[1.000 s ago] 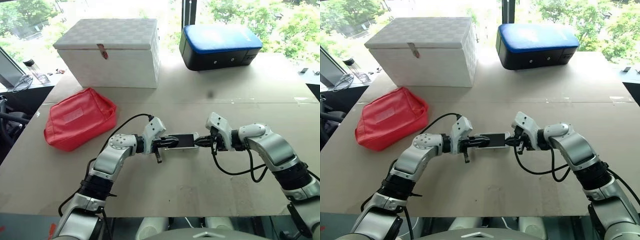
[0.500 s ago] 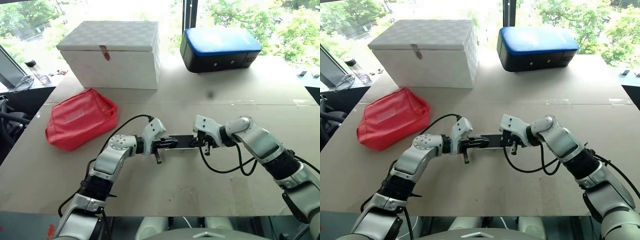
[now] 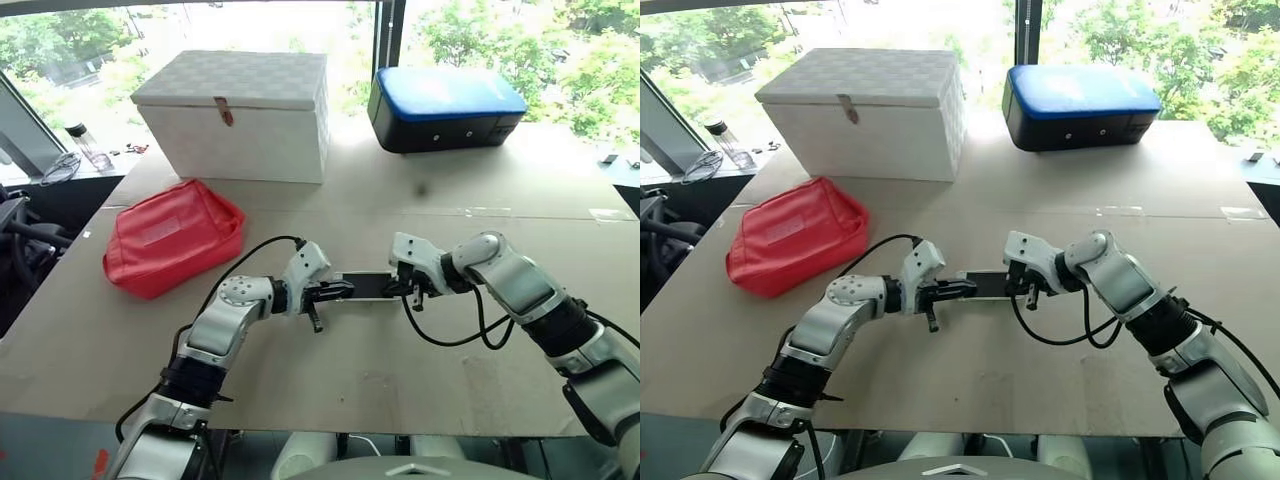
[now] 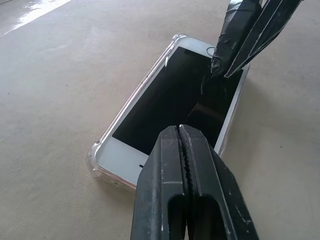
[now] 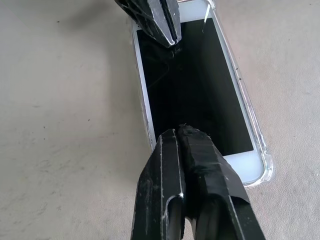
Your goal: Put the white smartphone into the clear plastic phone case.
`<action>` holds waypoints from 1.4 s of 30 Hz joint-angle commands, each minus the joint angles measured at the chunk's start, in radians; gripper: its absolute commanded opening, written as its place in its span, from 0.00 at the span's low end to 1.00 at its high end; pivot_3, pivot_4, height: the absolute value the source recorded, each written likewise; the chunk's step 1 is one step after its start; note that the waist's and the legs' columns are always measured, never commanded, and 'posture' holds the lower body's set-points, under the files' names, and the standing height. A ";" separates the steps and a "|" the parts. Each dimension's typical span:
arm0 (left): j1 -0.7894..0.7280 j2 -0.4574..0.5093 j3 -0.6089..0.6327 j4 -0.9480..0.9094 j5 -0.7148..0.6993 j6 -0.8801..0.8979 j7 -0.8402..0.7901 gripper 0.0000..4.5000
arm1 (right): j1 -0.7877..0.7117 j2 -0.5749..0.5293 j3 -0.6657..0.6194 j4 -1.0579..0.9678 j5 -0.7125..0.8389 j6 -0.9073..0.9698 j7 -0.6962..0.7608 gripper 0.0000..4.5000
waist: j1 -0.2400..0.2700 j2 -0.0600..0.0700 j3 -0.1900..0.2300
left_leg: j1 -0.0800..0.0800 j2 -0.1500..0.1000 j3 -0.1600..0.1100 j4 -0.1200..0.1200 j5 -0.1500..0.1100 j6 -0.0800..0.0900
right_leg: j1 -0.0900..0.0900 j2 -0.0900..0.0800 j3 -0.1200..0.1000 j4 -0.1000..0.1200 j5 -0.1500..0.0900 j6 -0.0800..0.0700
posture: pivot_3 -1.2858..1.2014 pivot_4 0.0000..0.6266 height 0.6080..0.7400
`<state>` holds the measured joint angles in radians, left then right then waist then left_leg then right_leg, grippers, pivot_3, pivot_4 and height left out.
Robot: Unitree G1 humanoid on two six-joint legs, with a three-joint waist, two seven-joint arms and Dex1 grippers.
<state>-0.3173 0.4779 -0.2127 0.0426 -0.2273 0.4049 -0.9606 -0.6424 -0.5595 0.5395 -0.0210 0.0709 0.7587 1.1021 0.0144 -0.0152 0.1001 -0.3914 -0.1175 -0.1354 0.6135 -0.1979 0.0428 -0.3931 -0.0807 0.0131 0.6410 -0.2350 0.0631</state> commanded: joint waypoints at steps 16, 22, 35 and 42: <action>-0.022 -0.023 -0.015 -0.001 0.004 -0.012 -0.008 0.01 | 0.129 -0.160 0.106 -0.064 -0.043 0.128 0.035 0.00 | 0.020 0.000 0.001 | -0.004 -0.002 0.000 0.000 -0.001 0.002 | 0.000 -0.004 -0.002 -0.004 -0.001 0.002 | 0.52 0.24 1.00; -0.043 -0.039 -0.027 0.018 0.012 -0.019 -0.014 0.01 | 0.116 -0.167 0.136 -0.048 -0.063 0.116 0.041 0.00 | 0.026 0.000 0.004 | -0.005 -0.002 -0.001 -0.001 -0.001 0.002 | -0.001 -0.005 -0.004 -0.006 -0.001 0.002 | 0.52 0.24 1.00; -0.028 -0.046 -0.033 -0.006 0.010 -0.012 -0.003 0.01 | 0.081 -0.198 0.186 -0.015 -0.116 0.083 0.111 0.00 | 0.027 -0.001 0.004 | -0.007 -0.002 -0.001 -0.002 -0.002 0.004 | 0.000 -0.005 -0.004 -0.009 -0.001 0.002 | 0.52 0.24 1.00; -0.010 -0.055 -0.041 -0.032 0.007 -0.001 0.006 0.01 | 0.053 -0.167 0.268 0.051 -0.170 0.054 0.174 0.00 | 0.028 -0.001 0.003 | -0.007 -0.002 -0.001 -0.002 -0.003 0.005 | 0.000 -0.005 -0.005 -0.012 -0.001 0.002 | 0.52 0.24 1.00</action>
<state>-0.3352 0.4253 -0.2444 0.0471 -0.2187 0.3991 -0.9579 -0.6828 -0.7038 0.6105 -0.1319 -0.0113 0.7725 1.2501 0.0427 -0.0158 0.1034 -0.3987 -0.1195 -0.1365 0.6109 -0.2009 0.0477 -0.3931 -0.0858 0.0081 0.6289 -0.2362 0.0653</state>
